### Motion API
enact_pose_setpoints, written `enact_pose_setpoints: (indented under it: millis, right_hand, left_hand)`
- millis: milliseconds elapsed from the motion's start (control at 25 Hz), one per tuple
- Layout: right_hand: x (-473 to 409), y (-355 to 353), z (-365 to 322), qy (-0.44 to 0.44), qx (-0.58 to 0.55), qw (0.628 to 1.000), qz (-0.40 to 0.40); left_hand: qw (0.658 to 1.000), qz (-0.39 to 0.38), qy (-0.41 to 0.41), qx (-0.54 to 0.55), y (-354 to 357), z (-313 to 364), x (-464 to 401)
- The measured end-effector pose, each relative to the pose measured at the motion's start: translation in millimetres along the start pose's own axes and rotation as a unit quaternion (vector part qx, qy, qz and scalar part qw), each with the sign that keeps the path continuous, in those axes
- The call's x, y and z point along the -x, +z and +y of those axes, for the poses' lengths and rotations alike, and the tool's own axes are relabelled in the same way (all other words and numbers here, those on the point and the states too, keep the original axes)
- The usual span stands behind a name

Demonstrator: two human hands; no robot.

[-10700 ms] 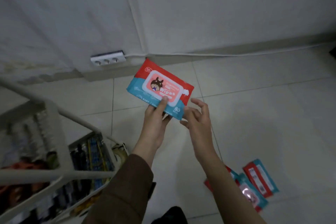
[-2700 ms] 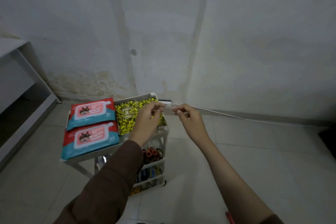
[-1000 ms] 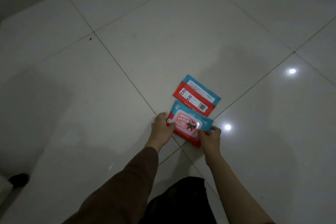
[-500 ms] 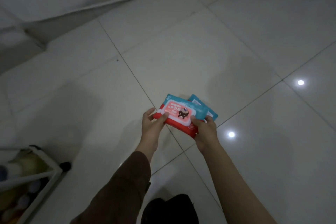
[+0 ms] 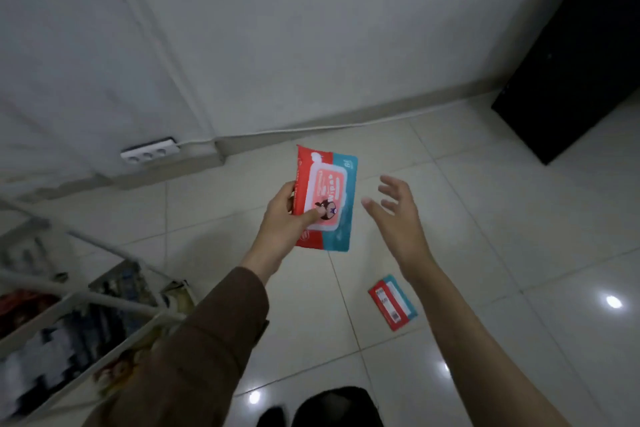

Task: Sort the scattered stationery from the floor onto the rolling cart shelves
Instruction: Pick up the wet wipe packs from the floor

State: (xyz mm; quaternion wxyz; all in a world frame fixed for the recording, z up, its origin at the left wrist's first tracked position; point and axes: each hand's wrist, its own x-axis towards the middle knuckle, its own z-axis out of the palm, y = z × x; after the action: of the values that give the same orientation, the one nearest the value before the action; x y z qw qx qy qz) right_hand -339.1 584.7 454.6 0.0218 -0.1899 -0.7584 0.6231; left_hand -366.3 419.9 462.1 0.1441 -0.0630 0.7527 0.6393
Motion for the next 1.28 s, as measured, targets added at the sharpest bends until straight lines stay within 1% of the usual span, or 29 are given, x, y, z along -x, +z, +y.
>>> enact_pose_setpoints:
  millis: [80, 160, 280, 360, 440, 560, 680, 800, 880, 1000, 1080, 1160, 1280]
  right_hand:
    - [-4, 6, -62, -0.100, 0.078, 0.989, -0.074]
    - [-4, 22, -123, -0.162, 0.119, 0.969, -0.144]
    - [7, 56, -198, -0.188, 0.105, 0.935, -0.283]
    - [21, 85, -239, -0.197, 0.112, 0.913, -0.339]
    - [37, 117, -273, -0.199, 0.102, 0.908, -0.354]
    - [70, 172, -311, -0.164, 0.040, 0.916, -0.364]
    - [109, 237, -332, -0.119, -0.029, 0.919, -0.374]
    - [153, 309, -339, -0.075, -0.073, 0.921, -0.375]
    - [181, 352, -336, -0.055, -0.077, 0.922, -0.376]
    - [221, 408, -328, -0.020, -0.065, 0.920, -0.386]
    - [246, 433, -319, -0.003, -0.048, 0.917, -0.396]
    - [265, 450, -308, -0.031, -0.001, 0.914, -0.405]
    - [281, 460, -296, -0.110, 0.082, 0.898, -0.417]
  left_hand:
    - [0.997, -0.024, 0.031, -0.065, -42, 48, 15]
    - [0.991, -0.050, 0.045, -0.119, -86, 91, 31]
    - [0.981, -0.074, 0.054, -0.170, -149, 144, 55]
    - [0.981, -0.056, 0.058, -0.175, -192, 172, 75]
    - [0.983, -0.004, 0.068, -0.170, -236, 191, 97]
    - [0.977, 0.115, 0.095, -0.150, -309, 211, 136]
    - [0.954, 0.251, 0.110, -0.120, -377, 211, 171]
    - [0.927, 0.358, 0.113, -0.014, -437, 187, 206]
    - [0.918, 0.384, 0.093, 0.031, -468, 161, 232]
    - [0.910, 0.408, 0.063, 0.041, -507, 124, 263]
    - [0.894, 0.443, 0.046, 0.056, -523, 104, 275]
    - [0.876, 0.477, 0.025, 0.070, -532, 87, 283]
    - [0.858, 0.511, -0.001, 0.056, -537, 64, 291]
